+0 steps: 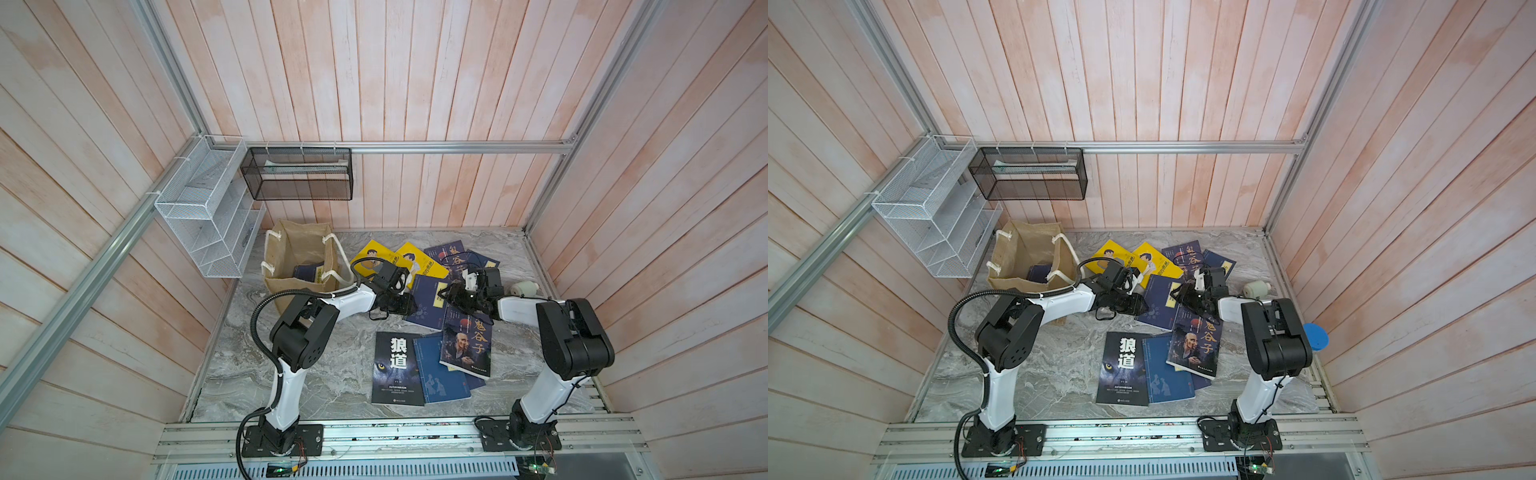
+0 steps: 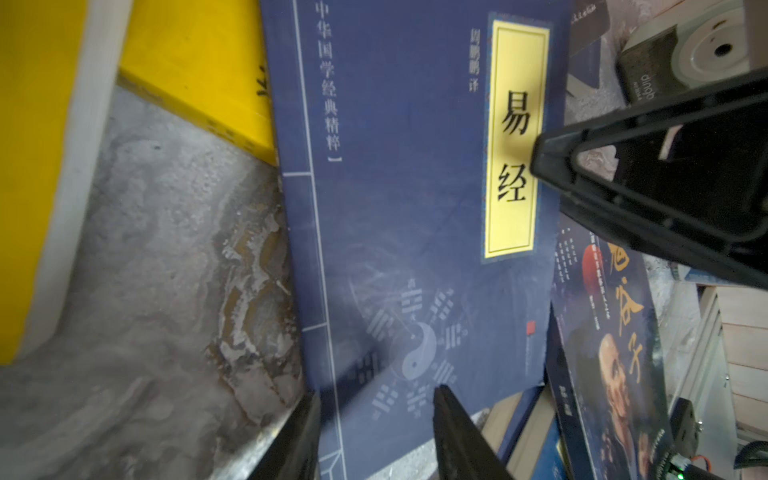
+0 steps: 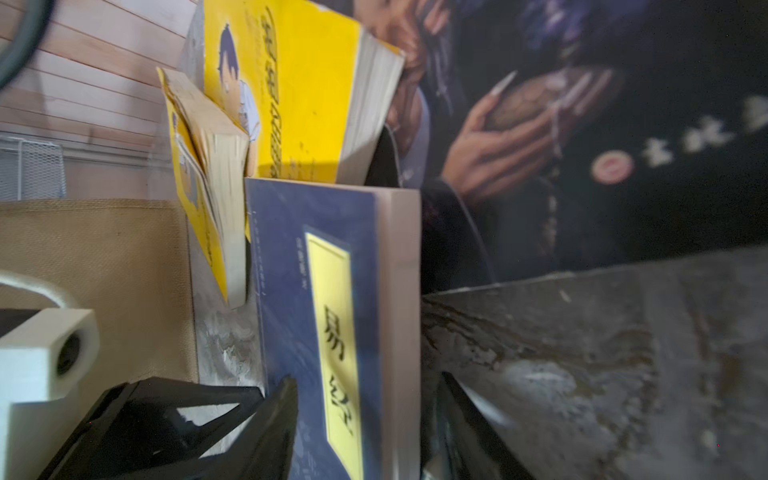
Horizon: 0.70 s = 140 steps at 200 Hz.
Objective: Put the books into the canvas bag
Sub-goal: Pick up the book from the center of the board.
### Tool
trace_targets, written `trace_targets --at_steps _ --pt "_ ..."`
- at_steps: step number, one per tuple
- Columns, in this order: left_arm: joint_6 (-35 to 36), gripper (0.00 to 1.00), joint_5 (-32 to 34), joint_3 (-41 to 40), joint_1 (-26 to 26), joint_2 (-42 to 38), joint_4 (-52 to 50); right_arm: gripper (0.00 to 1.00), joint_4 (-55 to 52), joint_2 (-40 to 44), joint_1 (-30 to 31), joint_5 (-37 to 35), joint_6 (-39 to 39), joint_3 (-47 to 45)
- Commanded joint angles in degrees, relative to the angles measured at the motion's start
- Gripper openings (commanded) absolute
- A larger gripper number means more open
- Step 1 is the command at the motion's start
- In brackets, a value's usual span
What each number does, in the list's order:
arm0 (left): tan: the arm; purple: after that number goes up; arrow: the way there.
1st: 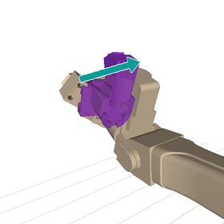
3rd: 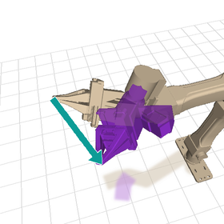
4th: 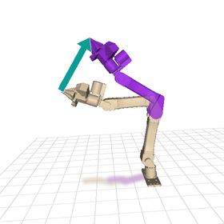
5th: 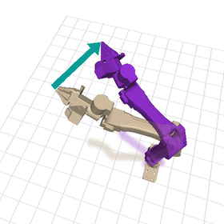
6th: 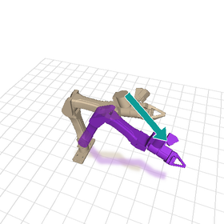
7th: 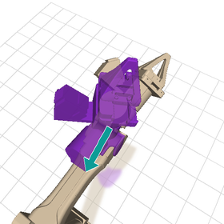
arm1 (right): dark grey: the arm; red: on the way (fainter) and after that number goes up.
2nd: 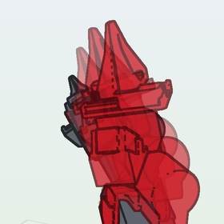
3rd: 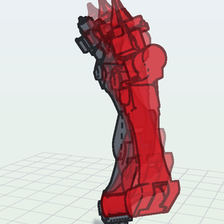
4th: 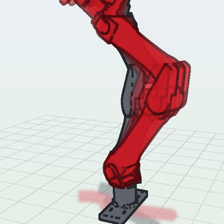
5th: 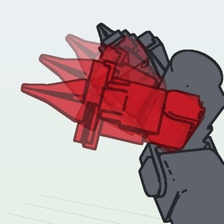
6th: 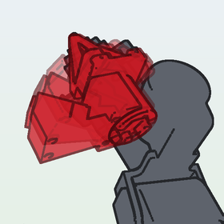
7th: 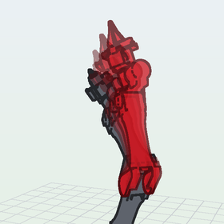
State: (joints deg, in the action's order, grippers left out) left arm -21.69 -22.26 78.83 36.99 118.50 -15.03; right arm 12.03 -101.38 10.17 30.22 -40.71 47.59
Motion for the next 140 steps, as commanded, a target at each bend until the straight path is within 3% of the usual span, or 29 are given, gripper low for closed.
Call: trace_targets --at_steps 1,33,49,90,140 --pt "-0.72 0.48 0.19 -2.52 -0.25 2.09 0.00 0.55 5.11 -2.24 -0.14 5.44 -0.37 -0.54" --pt "-0.37 0.48 0.81 -4.09 -0.72 1.67 0.22 0.55 8.55 -2.33 0.10 7.24 -1.62 -0.68" --pt "-0.29 0.47 0.80 -5.02 -1.08 1.55 0.74 0.50 9.33 -1.51 0.74 7.56 -1.63 -0.51" --pt "-0.32 0.47 0.72 -6.75 -1.75 0.99 1.88 0.20 10.26 0.08 2.42 7.59 -1.82 -0.17" --pt "0.13 0.48 0.51 -7.12 -2.84 -2.33 0.65 0.00 9.23 3.49 4.70 5.17 -0.96 0.22"
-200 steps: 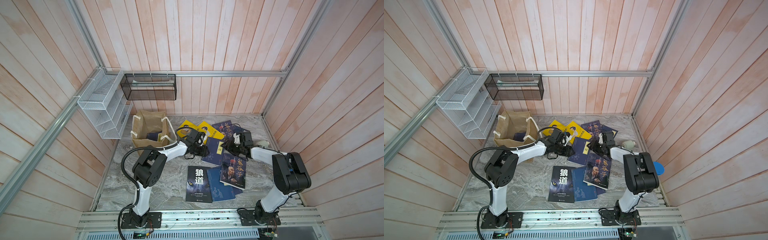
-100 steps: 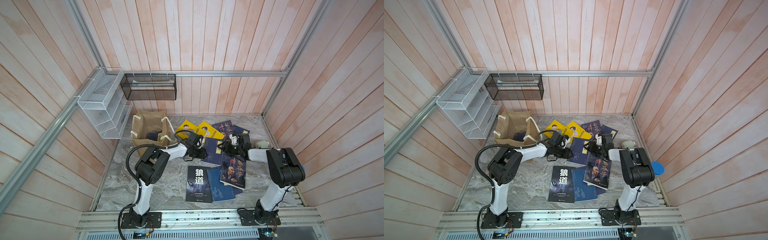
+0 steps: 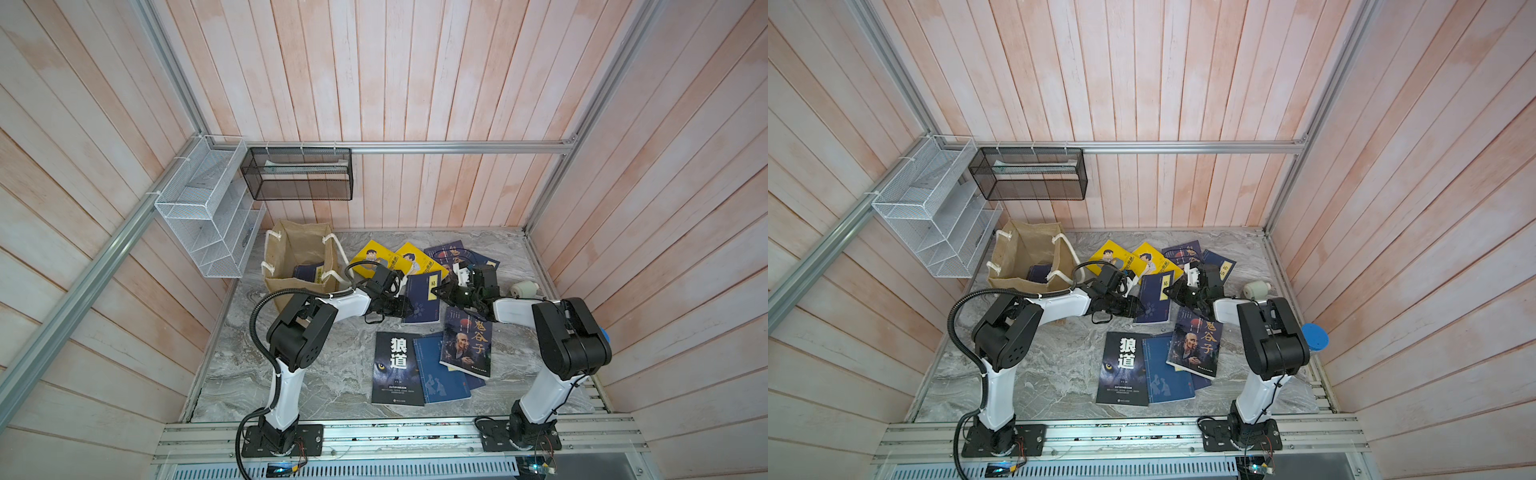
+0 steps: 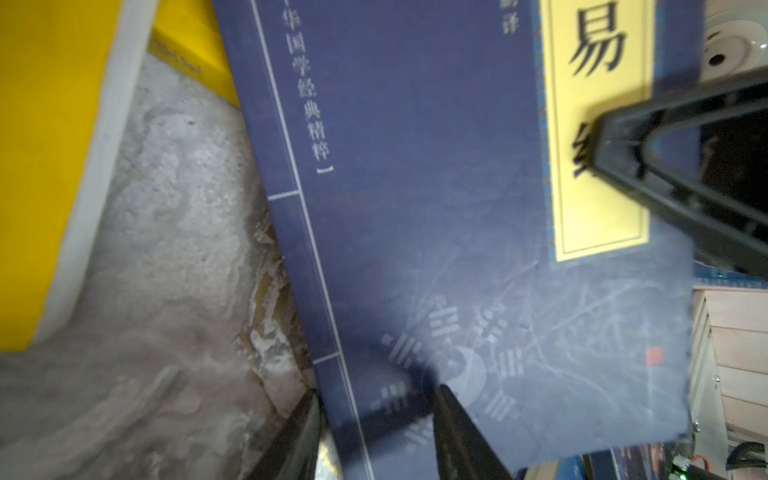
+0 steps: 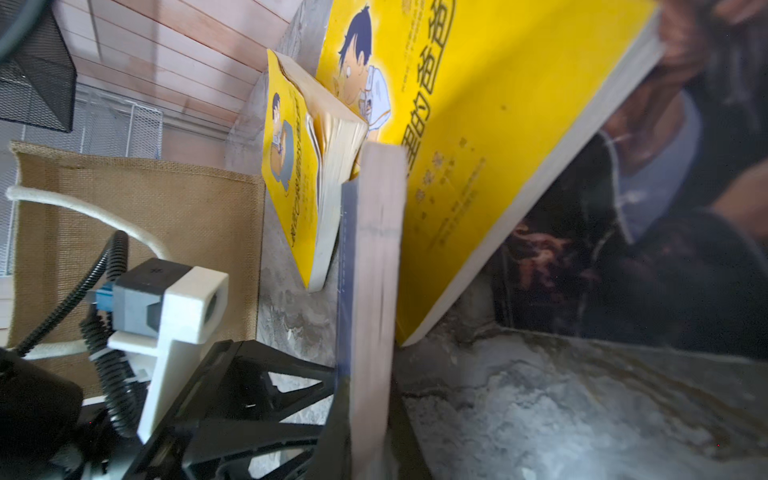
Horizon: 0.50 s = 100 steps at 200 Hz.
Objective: Put the books into the canvas bag
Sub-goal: Pick up the book from the center of the board.
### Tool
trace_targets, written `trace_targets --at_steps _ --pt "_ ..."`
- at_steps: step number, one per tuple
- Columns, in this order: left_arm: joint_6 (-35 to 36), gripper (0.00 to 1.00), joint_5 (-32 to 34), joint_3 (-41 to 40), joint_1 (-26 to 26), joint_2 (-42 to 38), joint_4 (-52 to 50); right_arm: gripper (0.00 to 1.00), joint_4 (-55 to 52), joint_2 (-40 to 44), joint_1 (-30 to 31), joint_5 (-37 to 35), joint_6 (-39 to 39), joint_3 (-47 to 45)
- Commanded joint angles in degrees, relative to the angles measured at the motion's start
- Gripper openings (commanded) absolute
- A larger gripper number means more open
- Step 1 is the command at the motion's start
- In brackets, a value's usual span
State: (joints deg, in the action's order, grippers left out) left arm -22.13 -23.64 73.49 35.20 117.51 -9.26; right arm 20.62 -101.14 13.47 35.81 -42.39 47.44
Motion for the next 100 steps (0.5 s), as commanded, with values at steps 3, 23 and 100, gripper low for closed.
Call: trace_targets --at_steps 3,23,100 --pt "0.64 0.48 2.00 -1.80 -1.16 -1.72 -5.33 0.00 0.57 3.73 1.50 -0.70 0.91 0.36" --pt "1.29 0.49 2.27 -1.60 -2.05 -5.50 -6.64 0.00 -0.32 7.14 2.37 -1.68 1.89 1.10" --pt "4.41 0.50 -7.25 -1.91 -11.71 -26.86 -5.76 0.00 -0.84 21.80 6.86 -2.32 6.91 5.93"
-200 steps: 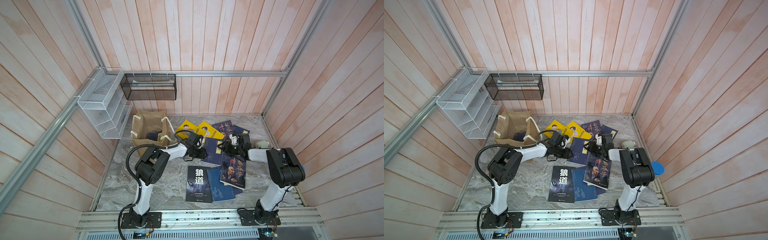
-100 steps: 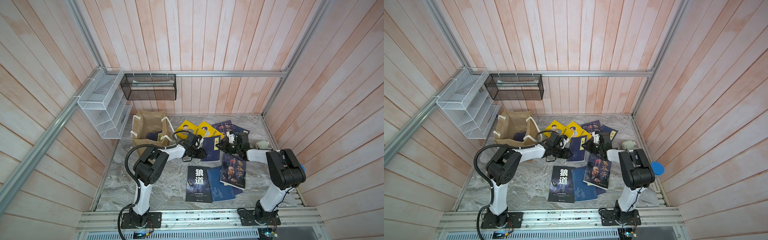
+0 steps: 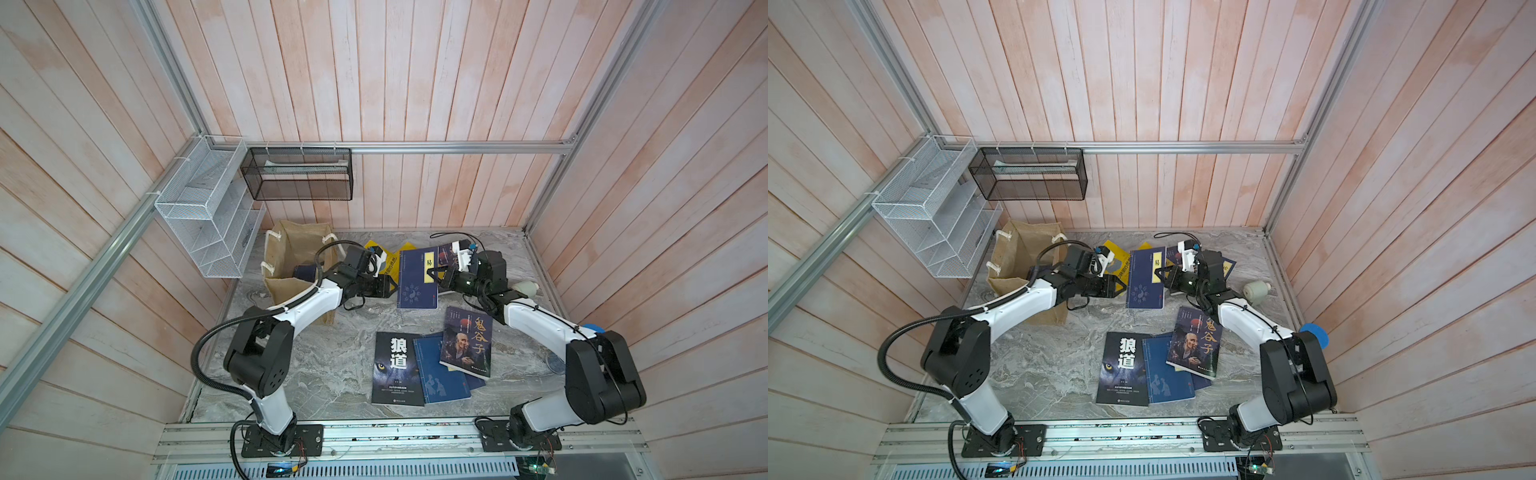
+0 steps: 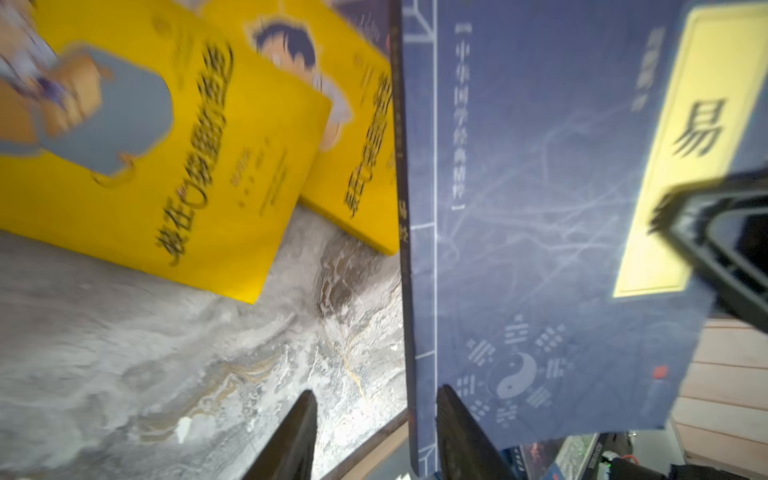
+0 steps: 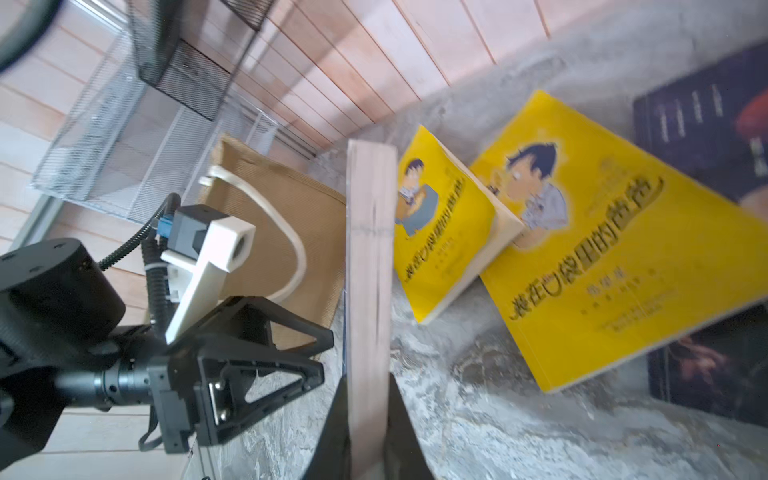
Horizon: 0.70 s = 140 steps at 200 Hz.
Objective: Put the books into the canvas bag
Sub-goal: Pick up the book from the center of the board.
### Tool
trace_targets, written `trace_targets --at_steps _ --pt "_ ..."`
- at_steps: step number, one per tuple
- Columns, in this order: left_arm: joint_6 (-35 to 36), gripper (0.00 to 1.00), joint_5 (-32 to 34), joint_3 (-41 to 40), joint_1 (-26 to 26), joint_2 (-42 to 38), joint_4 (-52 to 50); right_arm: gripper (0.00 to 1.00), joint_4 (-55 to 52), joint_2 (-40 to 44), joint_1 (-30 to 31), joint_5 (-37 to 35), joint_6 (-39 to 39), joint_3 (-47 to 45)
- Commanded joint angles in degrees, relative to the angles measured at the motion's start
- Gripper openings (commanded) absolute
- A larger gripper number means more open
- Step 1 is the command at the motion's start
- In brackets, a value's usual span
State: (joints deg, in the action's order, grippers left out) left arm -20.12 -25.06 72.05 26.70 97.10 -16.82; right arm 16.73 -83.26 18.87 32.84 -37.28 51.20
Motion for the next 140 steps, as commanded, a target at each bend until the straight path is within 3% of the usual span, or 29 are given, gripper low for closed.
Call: trace_targets --at_steps 1,58,106,140 --pt "2.43 0.50 -6.12 -0.53 -3.35 -6.82 1.93 0.00 3.27 4.00 1.53 0.69 1.74 2.16" --pt "2.70 0.59 -15.05 -4.29 -5.98 -20.15 10.57 0.00 11.82 5.70 5.92 4.76 -2.00 5.60" --pt "-4.35 0.60 -13.72 -7.37 -10.49 -23.58 11.98 0.00 17.14 5.13 7.67 7.23 -5.17 8.40" --pt "-9.06 0.59 -21.60 -11.92 -12.91 -25.43 19.60 0.00 18.67 5.39 8.51 7.55 -5.85 8.91"
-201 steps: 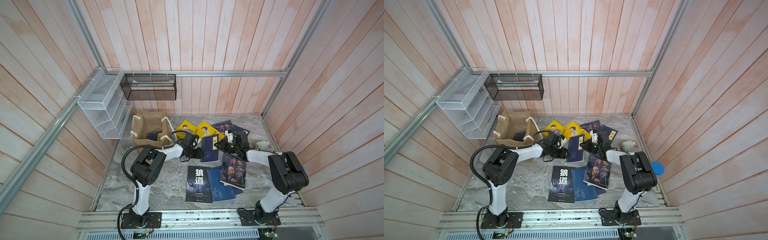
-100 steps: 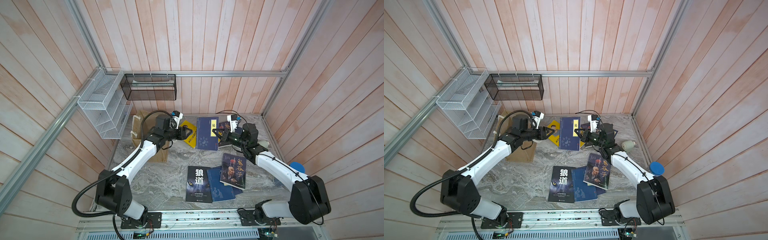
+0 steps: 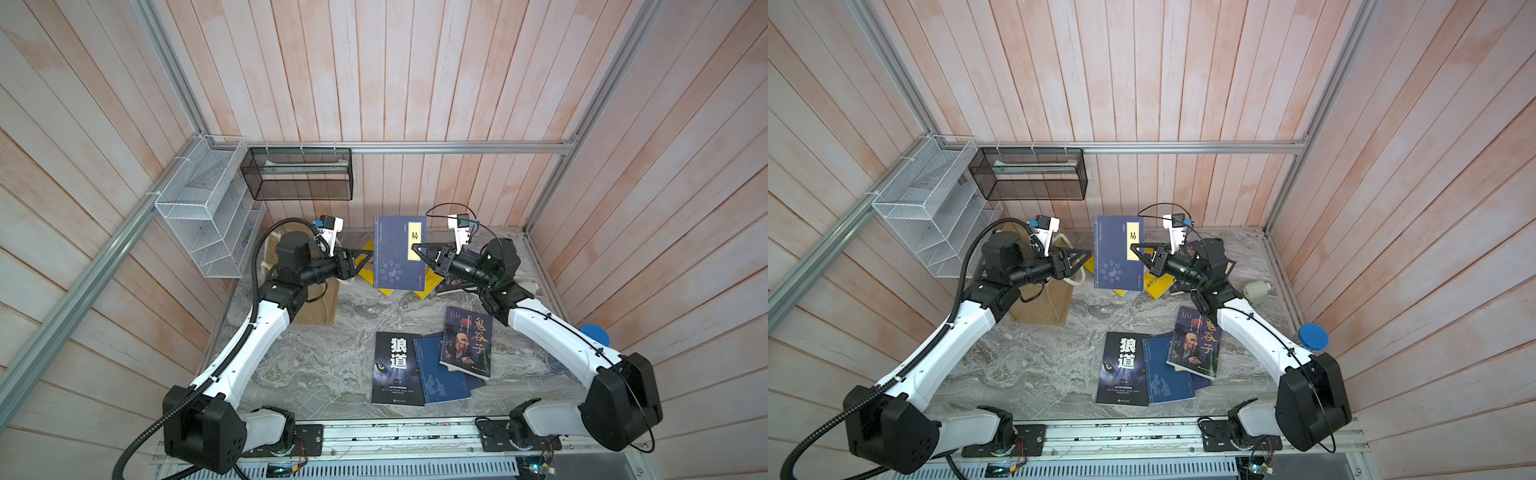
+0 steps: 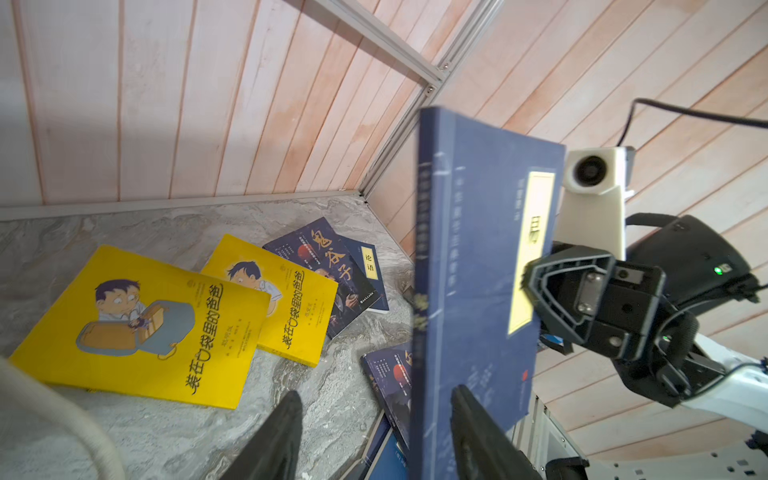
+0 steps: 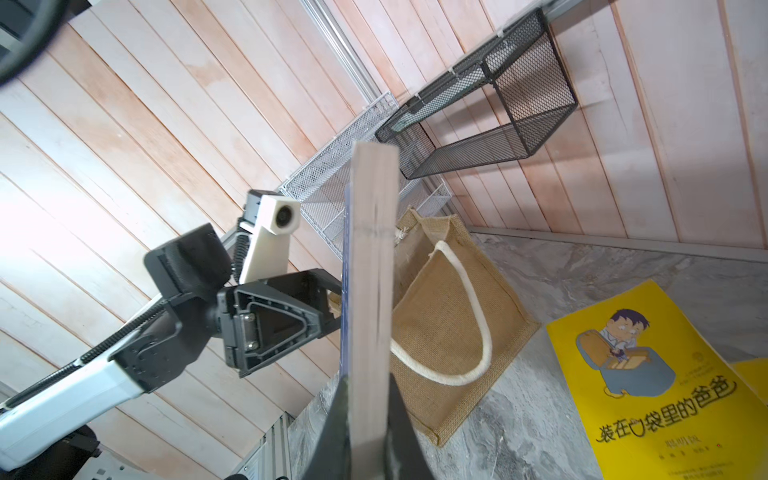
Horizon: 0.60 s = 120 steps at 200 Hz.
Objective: Put the books into the canvas bag
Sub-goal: Pick up the book from the center of the board.
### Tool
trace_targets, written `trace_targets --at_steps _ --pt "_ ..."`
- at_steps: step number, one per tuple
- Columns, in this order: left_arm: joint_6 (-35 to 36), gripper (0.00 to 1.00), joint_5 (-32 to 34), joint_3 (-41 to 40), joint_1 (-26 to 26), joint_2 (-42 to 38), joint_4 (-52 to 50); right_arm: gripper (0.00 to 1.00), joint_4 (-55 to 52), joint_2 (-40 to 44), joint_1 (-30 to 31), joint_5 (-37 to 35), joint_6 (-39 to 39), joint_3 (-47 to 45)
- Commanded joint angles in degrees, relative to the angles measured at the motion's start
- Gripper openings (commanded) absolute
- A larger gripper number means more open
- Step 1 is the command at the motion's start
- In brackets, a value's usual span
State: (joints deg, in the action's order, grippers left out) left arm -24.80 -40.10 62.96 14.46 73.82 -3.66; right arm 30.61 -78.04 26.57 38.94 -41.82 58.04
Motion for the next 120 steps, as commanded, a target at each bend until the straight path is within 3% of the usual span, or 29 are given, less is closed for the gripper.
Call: trace_targets --at_steps 1,30,64,100,120 --pt "-4.51 0.59 -6.96 -2.97 -0.66 -2.21 6.85 0.00 4.76 0.17 0.84 1.51 -1.32 2.07" --pt "-10.10 0.59 -14.28 -6.74 -0.66 -3.41 18.74 0.00 5.14 -0.01 1.38 1.50 -1.69 2.27" --pt "-14.88 0.56 -17.17 -8.04 -0.71 -3.25 26.38 0.00 5.78 -0.68 1.86 2.01 -2.45 2.73" --pt "-15.80 0.50 -16.88 -7.39 -0.77 -3.26 27.17 0.00 7.17 -1.79 2.48 2.52 -3.41 3.39" --pt "-12.30 0.50 -14.63 -5.85 -0.92 -3.97 21.01 0.00 9.01 -2.80 2.86 3.58 -4.90 4.30"
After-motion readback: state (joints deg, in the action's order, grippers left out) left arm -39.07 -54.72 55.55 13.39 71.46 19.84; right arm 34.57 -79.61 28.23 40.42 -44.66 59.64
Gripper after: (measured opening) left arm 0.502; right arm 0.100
